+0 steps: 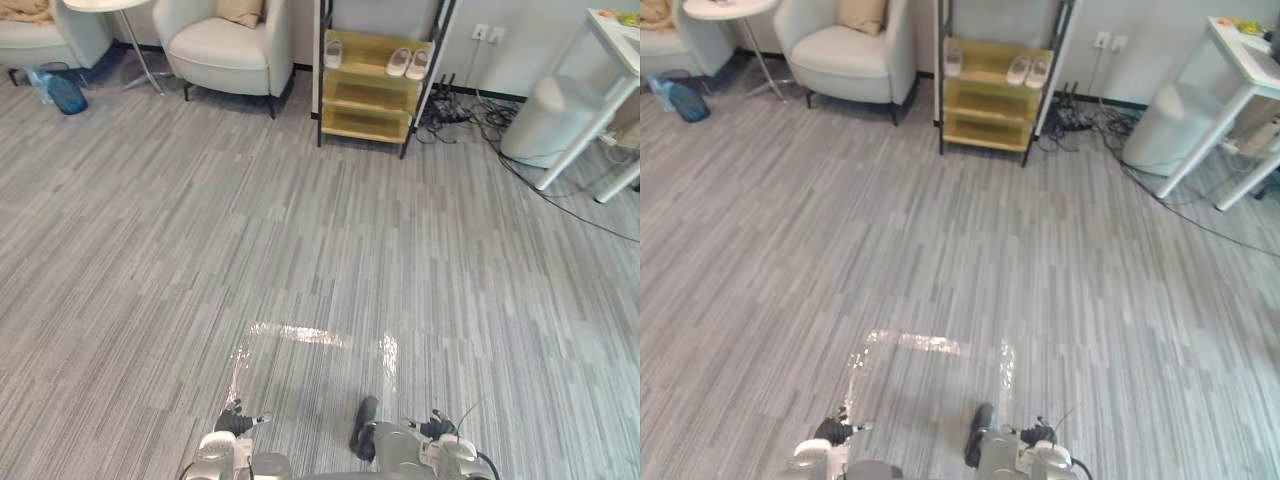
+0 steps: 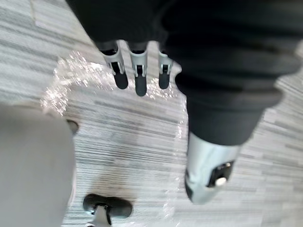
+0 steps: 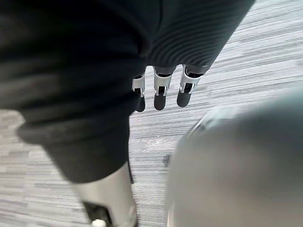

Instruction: Pick up cushions and gather them together orderly.

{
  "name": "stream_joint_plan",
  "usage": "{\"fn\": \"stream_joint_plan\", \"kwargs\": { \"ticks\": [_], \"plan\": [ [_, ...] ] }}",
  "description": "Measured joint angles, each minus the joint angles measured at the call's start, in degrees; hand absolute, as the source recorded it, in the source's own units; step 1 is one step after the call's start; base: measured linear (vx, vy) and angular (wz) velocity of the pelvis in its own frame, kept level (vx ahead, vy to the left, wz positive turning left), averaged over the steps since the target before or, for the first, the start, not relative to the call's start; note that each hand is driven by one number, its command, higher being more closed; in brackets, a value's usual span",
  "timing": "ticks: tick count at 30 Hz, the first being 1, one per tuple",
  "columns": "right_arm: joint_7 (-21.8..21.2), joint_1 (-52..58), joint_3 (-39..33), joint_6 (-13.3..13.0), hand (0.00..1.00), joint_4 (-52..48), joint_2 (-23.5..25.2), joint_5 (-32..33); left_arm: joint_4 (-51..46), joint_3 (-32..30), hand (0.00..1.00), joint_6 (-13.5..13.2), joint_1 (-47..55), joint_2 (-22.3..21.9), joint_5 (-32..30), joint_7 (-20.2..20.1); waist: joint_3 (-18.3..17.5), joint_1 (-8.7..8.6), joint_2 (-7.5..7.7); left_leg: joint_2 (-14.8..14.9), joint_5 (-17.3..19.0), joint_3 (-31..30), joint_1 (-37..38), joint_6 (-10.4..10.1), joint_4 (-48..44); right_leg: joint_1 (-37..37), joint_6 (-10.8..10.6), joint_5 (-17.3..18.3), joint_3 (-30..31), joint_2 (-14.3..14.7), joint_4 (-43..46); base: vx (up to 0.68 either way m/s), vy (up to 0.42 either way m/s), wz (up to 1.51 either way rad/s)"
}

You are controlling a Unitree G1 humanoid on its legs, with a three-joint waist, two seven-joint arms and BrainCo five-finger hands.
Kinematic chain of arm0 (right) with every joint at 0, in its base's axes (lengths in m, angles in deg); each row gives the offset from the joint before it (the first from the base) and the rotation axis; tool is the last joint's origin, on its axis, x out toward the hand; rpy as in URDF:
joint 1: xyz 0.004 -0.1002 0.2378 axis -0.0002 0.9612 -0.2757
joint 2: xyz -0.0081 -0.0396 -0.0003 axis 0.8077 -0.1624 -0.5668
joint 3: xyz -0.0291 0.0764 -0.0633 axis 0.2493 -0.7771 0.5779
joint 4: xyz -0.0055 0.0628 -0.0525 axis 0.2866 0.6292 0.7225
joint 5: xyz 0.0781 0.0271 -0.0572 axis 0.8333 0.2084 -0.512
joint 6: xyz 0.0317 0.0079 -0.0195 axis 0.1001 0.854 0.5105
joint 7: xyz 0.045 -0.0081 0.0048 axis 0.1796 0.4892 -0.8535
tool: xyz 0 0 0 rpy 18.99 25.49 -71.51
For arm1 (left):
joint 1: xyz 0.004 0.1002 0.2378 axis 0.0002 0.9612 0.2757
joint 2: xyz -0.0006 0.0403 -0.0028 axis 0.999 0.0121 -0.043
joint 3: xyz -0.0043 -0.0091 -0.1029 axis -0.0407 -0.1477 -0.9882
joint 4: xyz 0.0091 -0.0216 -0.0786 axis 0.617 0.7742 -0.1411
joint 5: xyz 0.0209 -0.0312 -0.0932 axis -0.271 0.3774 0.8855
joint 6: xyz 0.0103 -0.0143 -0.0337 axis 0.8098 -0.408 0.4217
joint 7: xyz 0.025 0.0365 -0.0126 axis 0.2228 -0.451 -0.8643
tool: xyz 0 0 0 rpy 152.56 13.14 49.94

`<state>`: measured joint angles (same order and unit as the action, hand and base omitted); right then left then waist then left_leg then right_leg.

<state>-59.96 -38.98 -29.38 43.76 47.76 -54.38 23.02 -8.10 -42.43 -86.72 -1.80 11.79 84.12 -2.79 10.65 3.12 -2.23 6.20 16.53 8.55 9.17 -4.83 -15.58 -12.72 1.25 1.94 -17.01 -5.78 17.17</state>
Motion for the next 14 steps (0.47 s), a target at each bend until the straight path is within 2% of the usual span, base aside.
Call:
{"fn": "stream_joint_plan", "kwargs": {
  "ticks": [1,4,5,8,9,10,11,12,14],
  "plan": [
    [0.01,0.34,-0.71,0.12,0.00,0.22,-0.11,0.08,0.24,-0.07,0.00,0.05,-0.04,-0.75,0.00,-0.08,-0.16,0.04,-1.88,3.27,0.56,-1.54,-5.33,-0.42,-12.54,2.61,0.19,1.84,-1.23,2.17,-2.18,0.42,-0.260,0.20],
    [0.43,1.48,-2.65,0.21,0.00,0.02,0.20,0.75,-0.19,-0.89,0.00,0.07,-0.11,-1.41,0.04,-0.23,0.33,0.53,-2.97,7.93,0.55,-0.96,-12.70,-0.55,-29.34,8.81,1.79,2.73,-1.93,5.30,-6.02,0.29,-0.116,0.05],
    [0.50,1.75,-2.66,0.20,0.00,0.04,0.21,1.20,-0.23,-0.86,0.00,0.04,-0.10,-1.40,0.03,-0.22,0.45,0.53,-2.76,7.97,1.00,-0.41,-13.38,-0.26,-29.63,9.94,1.89,2.94,-1.92,5.42,-6.68,0.33,-0.051,-0.08],
    [0.62,1.83,-3.18,0.20,0.00,0.15,0.40,1.68,-1.14,-0.05,0.00,0.00,-0.14,-1.26,0.00,-0.21,0.40,0.59,-2.06,5.13,2.32,-0.15,-16.65,0.08,-19.77,13.96,1.35,3.55,-0.94,4.76,-9.16,0.33,0.015,-0.23],
    [0.62,1.70,-3.97,0.22,0.00,0.15,0.57,1.68,-1.31,-0.06,0.00,-0.02,-0.23,-1.16,0.02,-0.21,0.56,0.59,-1.95,2.94,1.58,-1.65,-17.78,0.09,-12.77,14.80,0.55,3.92,-0.38,3.74,-9.43,0.25,0.121,-0.26],
    [0.63,1.86,-4.48,0.24,0.00,0.42,0.47,1.63,-1.39,-0.05,0.00,-0.14,-0.24,-1.21,0.11,-0.19,0.57,0.71,-1.79,0.23,-3.74,-4.24,-18.05,-0.81,-4.18,15.17,-0.94,4.52,0.53,2.61,-9.21,0.26,0.140,-0.27],
    [0.63,1.91,-4.45,0.25,0.00,0.60,0.40,1.60,-1.39,-0.05,0.00,-0.23,-0.18,-1.27,0.12,-0.14,0.52,1.03,-1.88,-0.22,-7.06,-4.78,-17.66,-1.18,-2.13,15.39,-1.30,4.57,1.17,2.37,-9.26,0.27,0.141,-0.42],
    [0.63,2.42,-4.41,0.25,0.00,1.21,0.36,1.51,-1.17,-0.05,0.00,-0.23,-0.15,-1.22,0.13,-0.02,0.19,1.64,-1.75,-1.23,-11.04,-3.90,-15.71,0.00,0.49,16.23,-2.69,4.62,2.50,2.03,-9.75,0.30,0.114,-0.23],
    [0.52,2.36,-4.31,0.32,0.00,1.52,1.04,1.13,-0.91,0.46,0.00,-0.29,-0.59,-0.42,0.13,-0.05,0.19,1.47,-0.64,-2.77,-10.79,-3.77,-15.00,0.57,0.92,17.69,-3.81,4.35,2.01,0.66,-11.60,0.22,0.084,-0.01]
  ]
}}
